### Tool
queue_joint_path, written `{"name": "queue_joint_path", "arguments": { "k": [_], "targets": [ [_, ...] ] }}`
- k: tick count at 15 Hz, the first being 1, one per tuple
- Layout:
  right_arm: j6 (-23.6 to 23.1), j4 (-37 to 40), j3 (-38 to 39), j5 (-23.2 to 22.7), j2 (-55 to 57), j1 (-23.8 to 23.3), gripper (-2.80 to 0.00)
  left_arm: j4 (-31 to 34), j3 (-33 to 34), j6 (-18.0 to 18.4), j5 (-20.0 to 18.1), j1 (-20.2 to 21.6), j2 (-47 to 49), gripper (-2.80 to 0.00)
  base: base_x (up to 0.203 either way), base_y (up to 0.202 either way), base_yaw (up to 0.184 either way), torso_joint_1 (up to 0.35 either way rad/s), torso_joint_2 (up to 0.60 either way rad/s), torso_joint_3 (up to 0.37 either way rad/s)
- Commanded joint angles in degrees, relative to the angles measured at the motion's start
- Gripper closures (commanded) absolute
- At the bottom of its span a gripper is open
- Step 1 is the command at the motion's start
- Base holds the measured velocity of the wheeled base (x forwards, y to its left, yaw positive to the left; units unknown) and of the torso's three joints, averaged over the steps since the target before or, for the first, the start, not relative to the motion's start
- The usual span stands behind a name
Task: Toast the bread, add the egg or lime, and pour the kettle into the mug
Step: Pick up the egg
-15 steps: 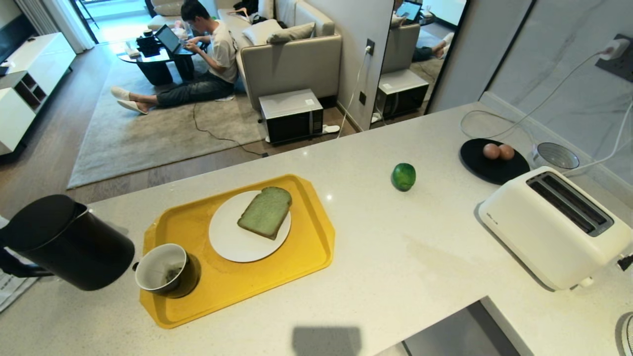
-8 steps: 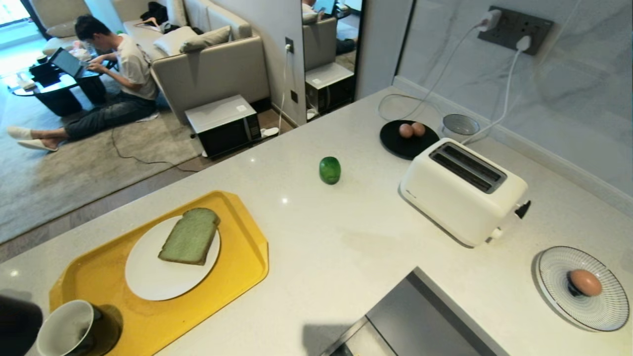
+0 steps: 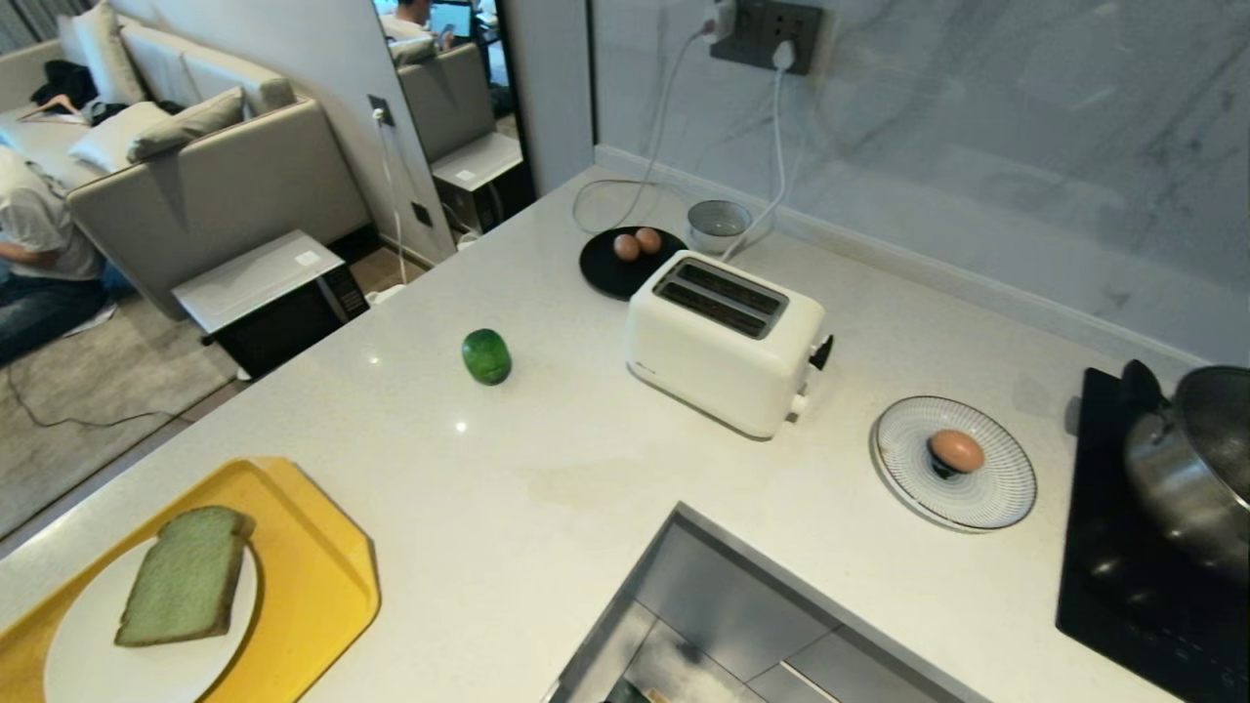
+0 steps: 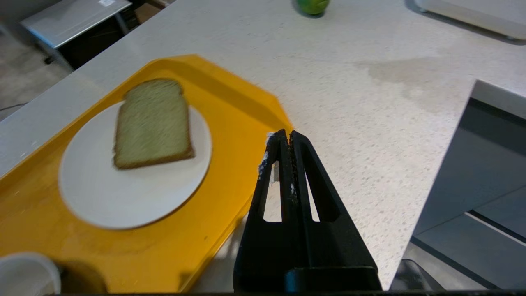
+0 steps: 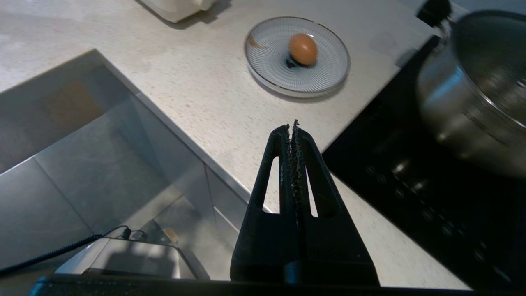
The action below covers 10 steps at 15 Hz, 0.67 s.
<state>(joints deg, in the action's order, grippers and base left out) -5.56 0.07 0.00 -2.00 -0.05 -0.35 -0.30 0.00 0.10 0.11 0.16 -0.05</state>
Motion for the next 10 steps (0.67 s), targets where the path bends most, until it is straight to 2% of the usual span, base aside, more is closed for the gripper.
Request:
{"name": "queue_joint_path", "arguments": {
  "k": [1, 4, 10],
  "targets": [
    [-0.07, 0.01, 0.09, -0.02, 0.05, 0.00, 0.00, -0.05, 0.09, -0.01, -0.02, 0.02, -0.04, 0.00, -0.003, 0.008, -0.165, 0.000, 0.00, 0.005],
    [-0.07, 0.01, 0.09, -0.10, 0.05, 0.00, 0.00, -0.05, 0.09, -0.08, -0.02, 0.02, -0.04, 0.00, 0.001, 0.006, -0.097, 0.003, 0.00, 0.000],
    [-0.15, 0.01, 0.09, -0.11, 0.05, 0.00, 0.00, -0.05, 0.09, -0.10, 0.07, 0.02, -0.04, 0.00, 0.000, 0.000, 0.000, 0.000, 0.00, 0.000]
  ]
}}
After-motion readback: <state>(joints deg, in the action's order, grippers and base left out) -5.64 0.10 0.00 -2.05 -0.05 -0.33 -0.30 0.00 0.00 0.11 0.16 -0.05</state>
